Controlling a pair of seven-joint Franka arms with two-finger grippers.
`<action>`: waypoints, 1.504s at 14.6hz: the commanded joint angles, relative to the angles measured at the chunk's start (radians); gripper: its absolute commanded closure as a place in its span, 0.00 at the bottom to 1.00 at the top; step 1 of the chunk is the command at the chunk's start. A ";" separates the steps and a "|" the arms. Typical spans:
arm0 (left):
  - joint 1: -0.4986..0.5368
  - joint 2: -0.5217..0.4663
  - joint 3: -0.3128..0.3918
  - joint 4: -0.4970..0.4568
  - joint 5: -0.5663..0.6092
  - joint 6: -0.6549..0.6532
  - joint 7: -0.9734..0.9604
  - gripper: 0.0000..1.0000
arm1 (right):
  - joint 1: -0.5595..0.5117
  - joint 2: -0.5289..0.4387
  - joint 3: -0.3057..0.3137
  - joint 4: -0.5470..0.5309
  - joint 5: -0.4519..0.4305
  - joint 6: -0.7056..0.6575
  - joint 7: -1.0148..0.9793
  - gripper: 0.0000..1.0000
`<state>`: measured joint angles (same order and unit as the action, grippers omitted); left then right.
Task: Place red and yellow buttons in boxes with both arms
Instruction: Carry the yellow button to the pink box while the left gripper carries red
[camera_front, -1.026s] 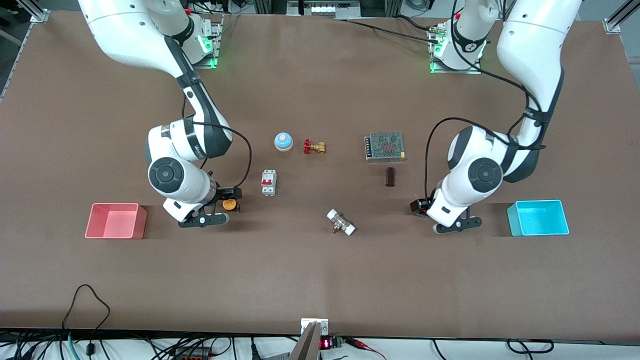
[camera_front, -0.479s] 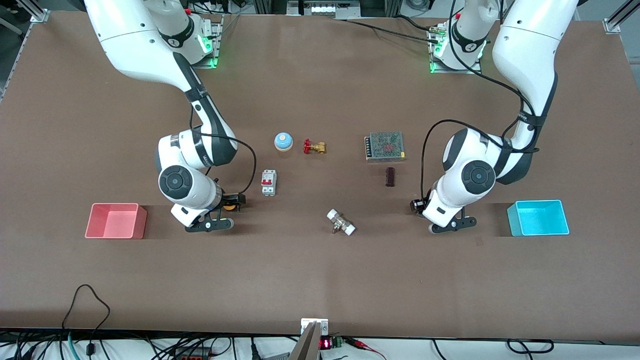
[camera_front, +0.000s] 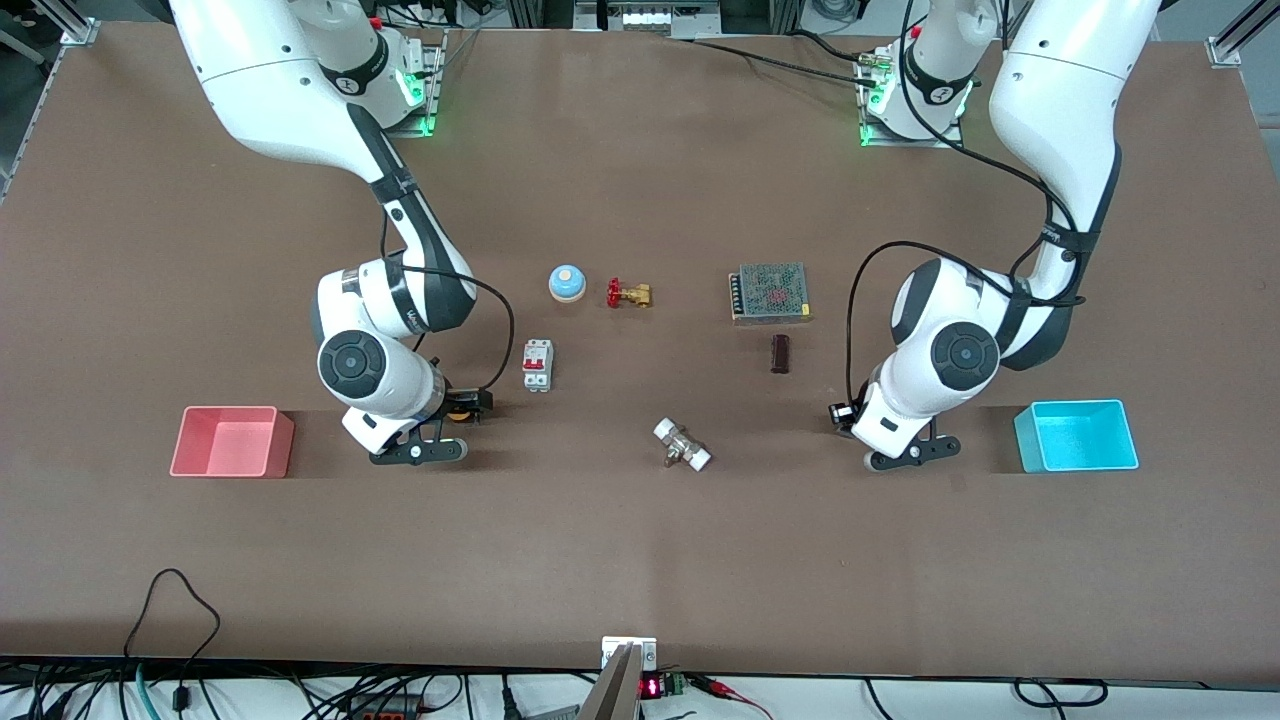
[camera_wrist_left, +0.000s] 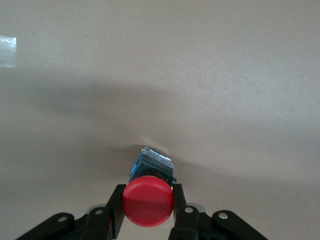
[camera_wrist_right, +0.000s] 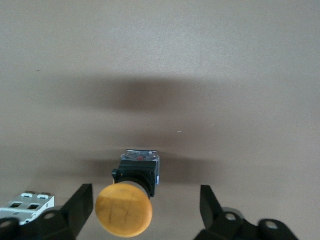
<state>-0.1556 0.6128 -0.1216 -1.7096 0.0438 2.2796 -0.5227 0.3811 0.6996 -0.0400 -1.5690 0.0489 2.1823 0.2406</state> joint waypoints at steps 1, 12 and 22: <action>0.022 -0.028 0.007 0.010 0.024 -0.009 0.013 0.66 | 0.019 0.012 -0.004 0.021 0.014 -0.004 0.035 0.23; 0.250 -0.123 0.005 0.033 0.024 -0.100 0.417 0.66 | -0.010 -0.011 -0.020 0.092 0.002 -0.030 0.022 0.77; 0.439 -0.124 0.005 0.091 0.024 -0.193 0.774 0.66 | -0.361 -0.086 -0.032 0.152 -0.050 -0.217 -0.319 0.77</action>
<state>0.2551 0.4921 -0.1045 -1.6253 0.0475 2.1057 0.1954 0.0345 0.6120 -0.0834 -1.4305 0.0381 1.9864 -0.0602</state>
